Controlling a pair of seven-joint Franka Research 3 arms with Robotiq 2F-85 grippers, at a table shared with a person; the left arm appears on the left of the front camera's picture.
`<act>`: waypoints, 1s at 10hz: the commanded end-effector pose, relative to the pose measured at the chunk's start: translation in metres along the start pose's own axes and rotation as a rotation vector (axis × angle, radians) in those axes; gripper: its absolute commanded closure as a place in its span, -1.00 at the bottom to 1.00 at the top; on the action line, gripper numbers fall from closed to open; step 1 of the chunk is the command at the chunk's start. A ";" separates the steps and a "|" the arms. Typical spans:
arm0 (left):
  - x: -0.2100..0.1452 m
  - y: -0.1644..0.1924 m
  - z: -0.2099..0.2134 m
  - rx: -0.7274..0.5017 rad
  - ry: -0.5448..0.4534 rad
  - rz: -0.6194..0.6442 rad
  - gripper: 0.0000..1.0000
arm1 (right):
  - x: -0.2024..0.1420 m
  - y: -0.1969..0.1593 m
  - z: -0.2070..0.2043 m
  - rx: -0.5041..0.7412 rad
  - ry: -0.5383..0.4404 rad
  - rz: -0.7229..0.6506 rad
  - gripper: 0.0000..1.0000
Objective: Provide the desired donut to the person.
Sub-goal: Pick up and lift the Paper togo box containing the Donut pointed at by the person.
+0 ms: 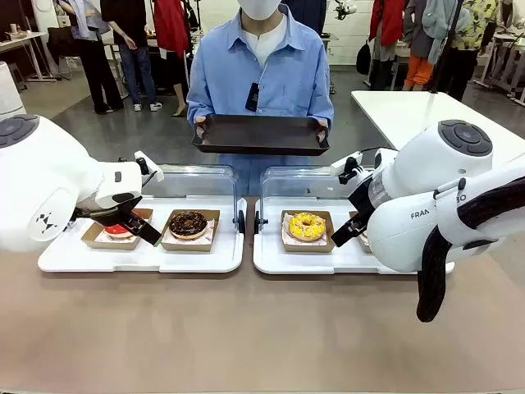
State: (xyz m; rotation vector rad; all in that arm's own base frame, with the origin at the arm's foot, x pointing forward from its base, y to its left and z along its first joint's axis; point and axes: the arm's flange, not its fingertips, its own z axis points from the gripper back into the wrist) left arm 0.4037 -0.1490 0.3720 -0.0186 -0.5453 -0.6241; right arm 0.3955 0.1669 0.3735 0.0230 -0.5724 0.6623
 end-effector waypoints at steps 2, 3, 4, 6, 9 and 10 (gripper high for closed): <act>0.000 0.000 0.000 0.000 0.000 0.000 -1.00 | 0.000 0.000 0.000 0.000 0.000 0.000 -1.00; 0.000 0.000 0.000 0.000 0.000 0.000 -1.00 | 0.000 0.000 0.000 0.000 0.000 0.000 -1.00; 0.000 0.000 0.000 0.000 0.000 0.000 -1.00 | 0.000 0.000 0.000 0.000 0.000 0.000 -1.00; 0.000 0.000 0.000 0.000 0.000 0.000 -1.00 | 0.000 0.000 0.000 0.000 0.000 0.000 -1.00; 0.000 0.000 0.000 0.000 0.000 0.000 -1.00 | 0.000 0.000 0.000 0.000 0.000 0.000 -1.00; 0.000 0.000 0.000 0.000 0.000 0.000 -1.00 | 0.000 0.000 0.000 0.000 0.000 0.000 -1.00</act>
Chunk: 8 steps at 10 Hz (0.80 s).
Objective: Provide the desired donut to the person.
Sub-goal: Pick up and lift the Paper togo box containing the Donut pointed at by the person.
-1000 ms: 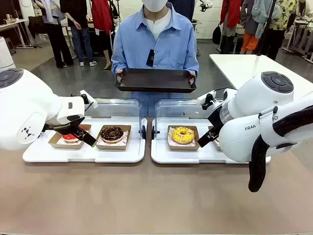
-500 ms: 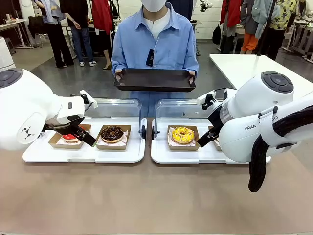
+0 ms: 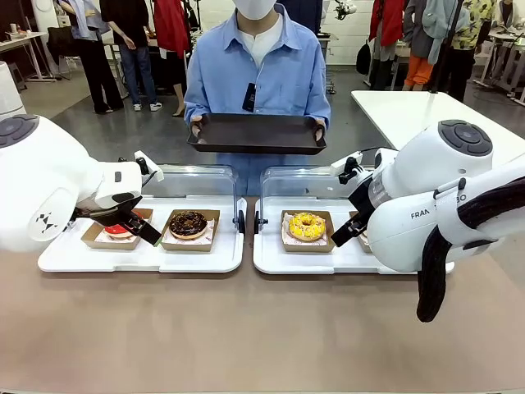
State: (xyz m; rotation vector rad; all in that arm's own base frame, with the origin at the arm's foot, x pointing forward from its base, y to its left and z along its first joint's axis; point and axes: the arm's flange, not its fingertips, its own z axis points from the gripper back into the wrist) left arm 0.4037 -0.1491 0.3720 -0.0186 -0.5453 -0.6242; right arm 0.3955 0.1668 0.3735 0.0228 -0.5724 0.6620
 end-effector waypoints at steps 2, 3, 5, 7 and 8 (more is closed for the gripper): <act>0.000 0.000 0.000 0.000 0.000 0.000 -1.00 | 0.000 0.000 0.000 0.000 0.000 0.000 -1.00; 0.000 0.000 0.000 0.000 0.000 0.000 -1.00 | 0.000 0.000 0.000 0.000 0.000 0.000 -1.00; 0.000 0.000 0.000 0.000 0.000 0.000 -1.00 | 0.000 0.000 0.000 0.000 0.000 0.000 -1.00; 0.014 0.011 0.051 0.027 0.004 -0.015 -1.00 | 0.015 -0.006 0.054 -0.002 -0.026 -0.046 -1.00; 0.023 0.019 0.080 0.056 0.005 -0.044 -1.00 | 0.023 -0.012 0.082 0.010 -0.029 -0.070 -1.00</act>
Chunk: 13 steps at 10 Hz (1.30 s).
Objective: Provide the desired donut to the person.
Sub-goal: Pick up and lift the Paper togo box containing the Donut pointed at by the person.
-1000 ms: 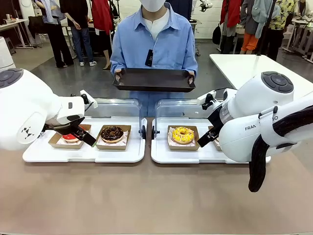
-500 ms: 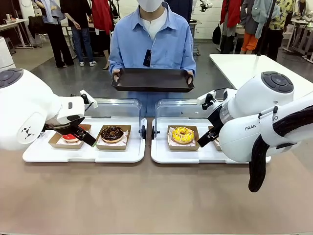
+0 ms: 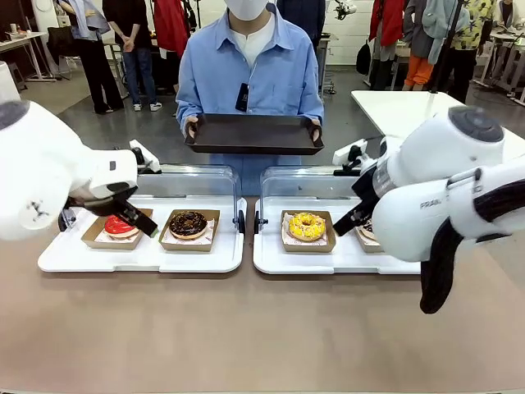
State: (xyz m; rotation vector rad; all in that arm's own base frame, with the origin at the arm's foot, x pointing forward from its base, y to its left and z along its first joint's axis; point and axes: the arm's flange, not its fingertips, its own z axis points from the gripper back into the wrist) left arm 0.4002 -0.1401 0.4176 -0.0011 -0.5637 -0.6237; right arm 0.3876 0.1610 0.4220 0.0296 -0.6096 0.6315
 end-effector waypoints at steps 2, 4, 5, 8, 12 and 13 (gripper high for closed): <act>0.028 0.021 0.089 0.063 0.029 -0.081 -1.00 | 0.023 -0.012 0.092 0.030 0.023 -0.062 -1.00; 0.045 0.027 0.134 0.053 0.060 -0.122 -1.00 | 0.038 -0.011 0.148 0.047 0.068 -0.035 -1.00; 0.051 0.029 0.153 0.058 0.072 -0.133 -1.00 | 0.043 -0.010 0.171 0.043 0.076 -0.025 -1.00; 0.045 0.028 0.169 0.040 0.015 -0.154 -1.00 | 0.042 -0.010 0.185 0.028 0.059 -0.015 -1.00; 0.053 0.030 0.172 0.053 0.058 -0.107 -1.00 | 0.042 -0.010 0.185 0.028 0.059 -0.015 -1.00; 0.053 0.030 0.172 0.053 0.058 -0.107 -1.00 | 0.042 -0.010 0.185 0.028 0.059 -0.015 -1.00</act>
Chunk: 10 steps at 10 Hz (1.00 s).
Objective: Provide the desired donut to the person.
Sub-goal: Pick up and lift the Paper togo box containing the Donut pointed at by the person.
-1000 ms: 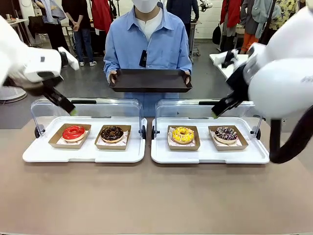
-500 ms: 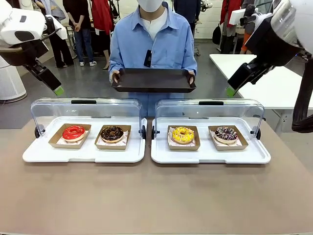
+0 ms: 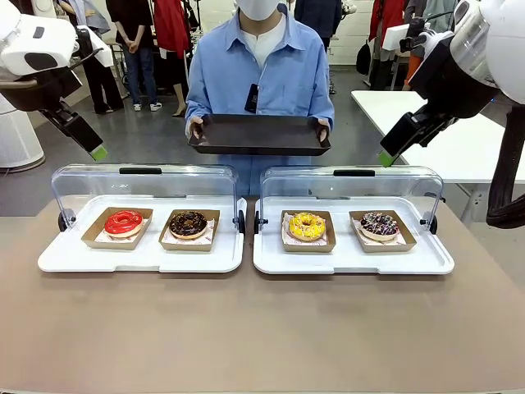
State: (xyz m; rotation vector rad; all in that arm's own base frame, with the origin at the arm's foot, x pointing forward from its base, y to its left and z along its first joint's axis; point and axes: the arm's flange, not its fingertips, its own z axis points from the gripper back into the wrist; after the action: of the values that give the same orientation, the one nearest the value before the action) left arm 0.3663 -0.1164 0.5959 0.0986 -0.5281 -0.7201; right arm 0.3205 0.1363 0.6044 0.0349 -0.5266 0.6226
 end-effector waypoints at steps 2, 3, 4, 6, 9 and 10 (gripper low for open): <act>0.000 0.000 0.000 0.000 0.000 0.000 -1.00 | -0.009 -0.019 -0.003 0.177 0.007 0.153 -1.00; -0.011 0.023 -0.010 -0.148 -0.030 -0.076 -1.00 | -0.021 -0.042 -0.008 0.346 -0.049 0.275 -1.00; -0.019 0.037 -0.018 -0.200 -0.076 -0.138 -1.00 | -0.030 -0.067 -0.015 0.427 -0.084 0.314 -1.00; -0.040 0.066 -0.029 -0.295 -0.227 -0.224 -1.00 | -0.056 -0.119 -0.033 0.552 -0.186 0.356 -1.00; -0.099 0.104 -0.054 -0.344 -0.450 -0.215 -1.00 | -0.113 -0.183 -0.050 0.626 -0.401 0.367 -1.00; -0.119 0.115 -0.057 -0.354 -0.503 -0.192 -1.00 | -0.129 -0.199 -0.051 0.632 -0.461 0.352 -1.00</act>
State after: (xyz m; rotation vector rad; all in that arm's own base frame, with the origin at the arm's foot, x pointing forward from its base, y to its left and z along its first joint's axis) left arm 0.3919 0.0331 0.5372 -0.3066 -0.8130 -1.0205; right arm 0.3587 -0.0781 0.5245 0.6565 -0.7446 1.1196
